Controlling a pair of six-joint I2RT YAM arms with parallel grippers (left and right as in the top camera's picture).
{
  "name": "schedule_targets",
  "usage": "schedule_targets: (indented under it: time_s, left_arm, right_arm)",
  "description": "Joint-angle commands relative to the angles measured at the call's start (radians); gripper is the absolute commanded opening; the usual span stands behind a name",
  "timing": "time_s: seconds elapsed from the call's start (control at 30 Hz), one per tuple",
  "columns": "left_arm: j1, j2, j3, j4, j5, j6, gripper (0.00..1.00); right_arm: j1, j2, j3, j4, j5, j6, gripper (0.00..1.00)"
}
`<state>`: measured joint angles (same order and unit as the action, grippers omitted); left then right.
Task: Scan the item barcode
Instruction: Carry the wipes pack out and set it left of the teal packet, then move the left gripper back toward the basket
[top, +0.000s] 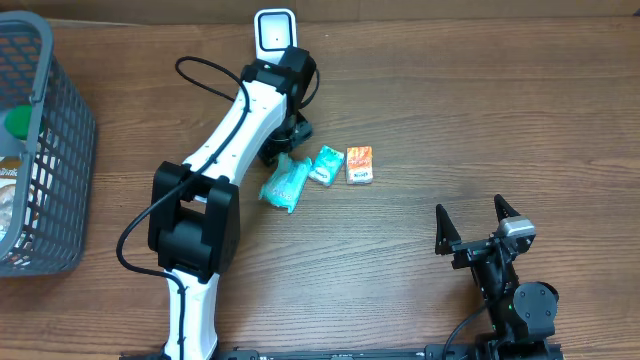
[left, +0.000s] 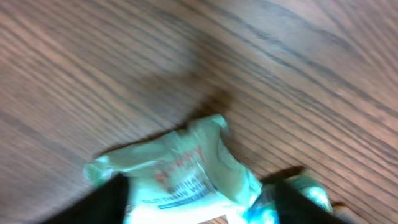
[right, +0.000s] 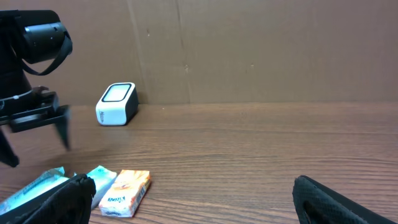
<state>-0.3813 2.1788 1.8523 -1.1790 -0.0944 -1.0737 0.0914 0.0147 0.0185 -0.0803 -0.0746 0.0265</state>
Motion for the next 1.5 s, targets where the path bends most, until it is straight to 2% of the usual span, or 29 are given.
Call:
schedule_targets:
  time_s: [0.0, 0.17, 0.4, 0.67, 1.23, 1.47]
  left_arm:
    - [0.001, 0.013, 0.010, 0.013, 0.000, 0.060, 1.00]
    - [0.010, -0.015, 0.085, -0.026, -0.008, 0.169, 1.00]
    - [0.010, -0.142, 0.232, -0.097, -0.021, 0.337, 0.98]
    - [0.014, -0.343, 0.245, -0.117, -0.034, 0.479, 1.00]
    - [0.017, -0.386, 0.245, -0.152, -0.129, 0.523, 1.00]
    - [0.068, -0.386, 0.245, -0.151, -0.114, 0.570, 1.00]
  right_arm:
    - [-0.008, -0.012, -0.011, 0.003, -0.002, 0.006, 1.00]
    - [-0.008, -0.012, -0.011, 0.003, -0.002, 0.006, 1.00]
    - [-0.008, -0.012, -0.011, 0.003, -0.002, 0.006, 1.00]
    - [-0.008, -0.012, -0.011, 0.003, -0.002, 0.006, 1.00]
    - [-0.008, -0.012, -0.011, 0.004, -0.002, 0.006, 1.00]
    - [-0.008, -0.012, -0.011, 0.003, -0.002, 0.006, 1.00]
